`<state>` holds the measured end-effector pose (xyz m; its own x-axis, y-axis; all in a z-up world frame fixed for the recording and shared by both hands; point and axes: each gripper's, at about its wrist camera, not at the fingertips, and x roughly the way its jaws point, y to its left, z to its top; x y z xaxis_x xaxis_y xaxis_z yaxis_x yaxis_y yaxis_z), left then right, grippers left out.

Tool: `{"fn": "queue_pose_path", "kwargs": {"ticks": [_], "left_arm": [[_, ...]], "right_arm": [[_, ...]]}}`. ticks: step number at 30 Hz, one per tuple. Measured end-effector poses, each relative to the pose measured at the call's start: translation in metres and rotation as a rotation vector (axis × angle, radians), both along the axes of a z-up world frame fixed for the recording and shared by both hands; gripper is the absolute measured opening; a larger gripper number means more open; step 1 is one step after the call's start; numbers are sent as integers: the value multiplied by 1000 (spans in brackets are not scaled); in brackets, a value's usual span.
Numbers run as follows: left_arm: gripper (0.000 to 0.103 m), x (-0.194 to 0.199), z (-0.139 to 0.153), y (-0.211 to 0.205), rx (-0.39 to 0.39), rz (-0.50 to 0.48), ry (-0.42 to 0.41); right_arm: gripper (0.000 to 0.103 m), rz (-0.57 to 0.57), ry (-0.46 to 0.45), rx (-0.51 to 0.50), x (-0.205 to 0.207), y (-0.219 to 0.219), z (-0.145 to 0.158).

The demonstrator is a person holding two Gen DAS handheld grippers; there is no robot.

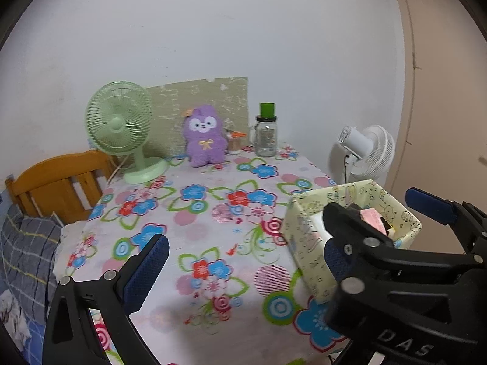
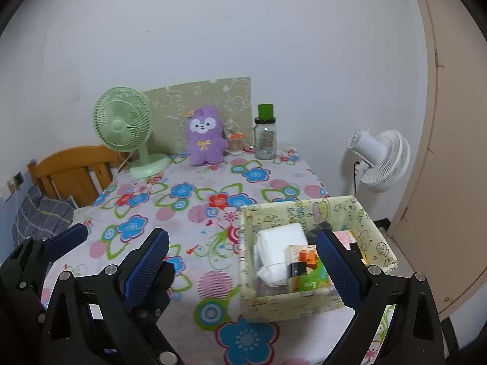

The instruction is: Organize soft objects

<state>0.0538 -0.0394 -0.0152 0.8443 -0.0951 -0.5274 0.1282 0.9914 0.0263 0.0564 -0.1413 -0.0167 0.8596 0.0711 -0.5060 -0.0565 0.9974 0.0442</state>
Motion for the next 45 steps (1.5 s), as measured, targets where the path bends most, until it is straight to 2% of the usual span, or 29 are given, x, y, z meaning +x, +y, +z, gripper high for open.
{"fn": "queue_pose_path", "kwargs": {"ticks": [6,20,34,45], "left_arm": [[103,-14,8,26,-2,55,-20],[103,-45,26,72,-36,167,-73],[103,-63,29,88,-83,202,-97],[103,-63,31,84,-76,198,-100]], "right_arm": [[99,23,-21,-16,-13,19,9],[99,44,-83,-18,-39,30,29],[102,23,-109,-19,-57,25,32],[102,20,-109,-21,-59,25,31]]}}
